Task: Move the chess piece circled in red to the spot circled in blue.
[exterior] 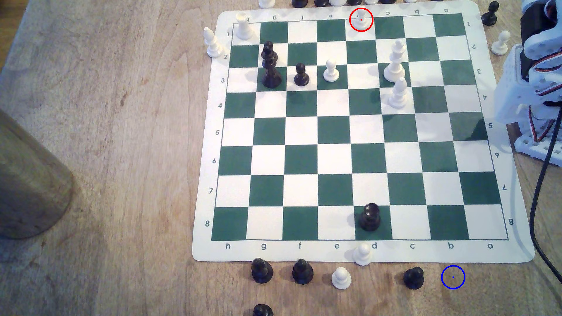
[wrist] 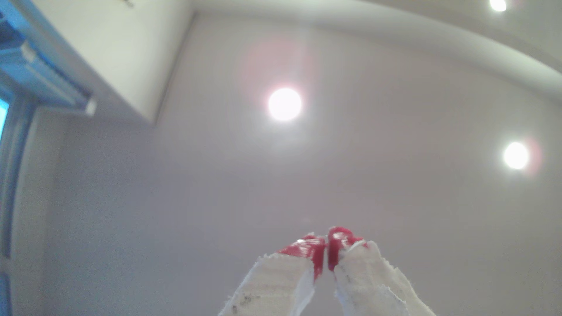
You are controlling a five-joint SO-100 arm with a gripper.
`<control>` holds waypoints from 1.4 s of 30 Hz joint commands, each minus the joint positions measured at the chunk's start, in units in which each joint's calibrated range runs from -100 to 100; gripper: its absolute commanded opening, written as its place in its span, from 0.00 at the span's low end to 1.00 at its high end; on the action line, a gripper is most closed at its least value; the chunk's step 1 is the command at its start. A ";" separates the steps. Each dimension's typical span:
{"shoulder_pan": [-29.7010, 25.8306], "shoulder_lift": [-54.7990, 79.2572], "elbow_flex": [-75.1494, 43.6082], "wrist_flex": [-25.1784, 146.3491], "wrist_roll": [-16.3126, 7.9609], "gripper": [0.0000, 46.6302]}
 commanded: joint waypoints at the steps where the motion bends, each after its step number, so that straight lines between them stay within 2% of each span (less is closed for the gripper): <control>1: -0.77 -0.11 0.18 6.66 4.59 0.00; 9: 4.71 -0.11 -13.42 41.14 4.59 0.00; 13: 8.38 -0.11 -22.58 69.24 4.30 0.00; 14: 8.69 -0.11 -23.12 70.96 4.30 0.00; 18: 13.39 -0.11 -30.01 89.22 4.25 0.00; 19: 16.28 -0.11 -32.28 97.33 4.20 0.00; 26: 21.68 -0.28 -39.26 122.23 4.15 0.00; 29: 21.99 -0.28 -40.62 132.14 4.10 0.00; 33: 21.83 -0.37 -41.98 143.27 4.00 0.09; 36: 21.83 -0.37 -41.98 153.27 4.15 0.00; 38: 21.52 -0.37 -39.71 155.15 2.05 0.00; 42: 20.66 0.74 -35.91 159.57 0.05 0.01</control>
